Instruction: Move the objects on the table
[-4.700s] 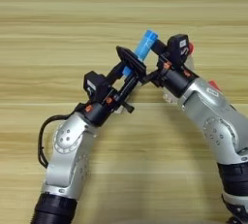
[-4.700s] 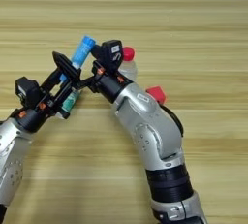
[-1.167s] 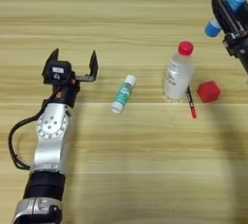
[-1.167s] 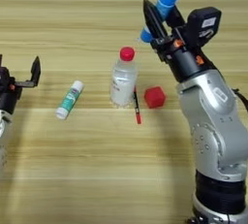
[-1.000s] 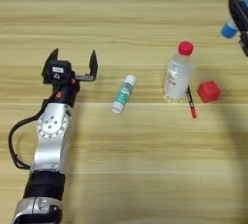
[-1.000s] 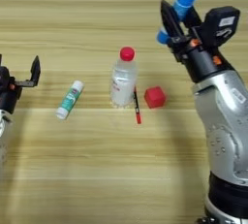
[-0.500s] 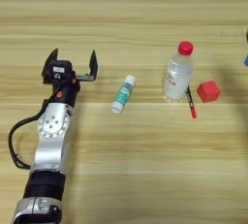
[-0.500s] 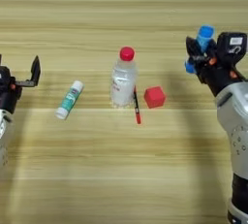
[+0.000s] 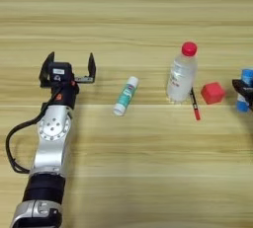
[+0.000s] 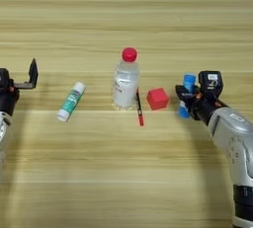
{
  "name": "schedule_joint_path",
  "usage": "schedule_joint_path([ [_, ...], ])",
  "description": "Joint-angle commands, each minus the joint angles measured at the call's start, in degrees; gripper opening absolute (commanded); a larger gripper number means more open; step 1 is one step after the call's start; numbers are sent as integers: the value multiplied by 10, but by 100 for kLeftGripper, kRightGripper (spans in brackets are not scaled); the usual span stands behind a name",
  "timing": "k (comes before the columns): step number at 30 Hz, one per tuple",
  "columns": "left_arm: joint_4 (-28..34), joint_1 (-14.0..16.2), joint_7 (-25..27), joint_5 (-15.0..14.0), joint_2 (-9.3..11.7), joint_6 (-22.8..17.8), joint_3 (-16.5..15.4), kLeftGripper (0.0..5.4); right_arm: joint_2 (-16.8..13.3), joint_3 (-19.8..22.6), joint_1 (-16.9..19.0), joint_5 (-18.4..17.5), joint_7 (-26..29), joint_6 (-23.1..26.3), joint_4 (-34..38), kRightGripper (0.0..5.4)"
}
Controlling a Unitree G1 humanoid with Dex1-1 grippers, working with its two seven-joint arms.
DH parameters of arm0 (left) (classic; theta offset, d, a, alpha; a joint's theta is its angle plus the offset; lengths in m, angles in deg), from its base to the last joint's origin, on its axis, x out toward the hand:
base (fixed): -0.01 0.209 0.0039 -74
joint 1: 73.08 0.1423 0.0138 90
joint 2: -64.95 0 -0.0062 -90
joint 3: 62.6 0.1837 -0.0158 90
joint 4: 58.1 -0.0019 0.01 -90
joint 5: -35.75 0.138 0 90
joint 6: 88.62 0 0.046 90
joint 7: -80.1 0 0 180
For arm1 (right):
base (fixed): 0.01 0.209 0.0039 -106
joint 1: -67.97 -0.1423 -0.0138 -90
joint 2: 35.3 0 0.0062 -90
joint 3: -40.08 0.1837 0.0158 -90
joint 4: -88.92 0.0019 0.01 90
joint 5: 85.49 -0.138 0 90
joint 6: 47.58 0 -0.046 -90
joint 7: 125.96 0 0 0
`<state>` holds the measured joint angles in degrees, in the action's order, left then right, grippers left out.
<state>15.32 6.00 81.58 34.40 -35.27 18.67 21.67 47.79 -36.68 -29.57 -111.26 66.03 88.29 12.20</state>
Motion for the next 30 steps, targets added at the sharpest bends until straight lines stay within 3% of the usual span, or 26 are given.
schedule_joint_path([
  [1,-21,-14,-7,4,5,-18,-5,540,-5,-6,-11,5,12,13,-28,140],
  [10,-28,-17,-4,3,4,-22,-5,540,4,-23,-56,49,22,-34,-171,140],
  [22,-26,-16,-1,0,2,-21,-5,540,7,-36,-85,92,29,-105,-255,140],
  [30,-25,-17,-1,-1,2,-22,-5,540,14,-34,-86,103,32,-122,-261,238],
])
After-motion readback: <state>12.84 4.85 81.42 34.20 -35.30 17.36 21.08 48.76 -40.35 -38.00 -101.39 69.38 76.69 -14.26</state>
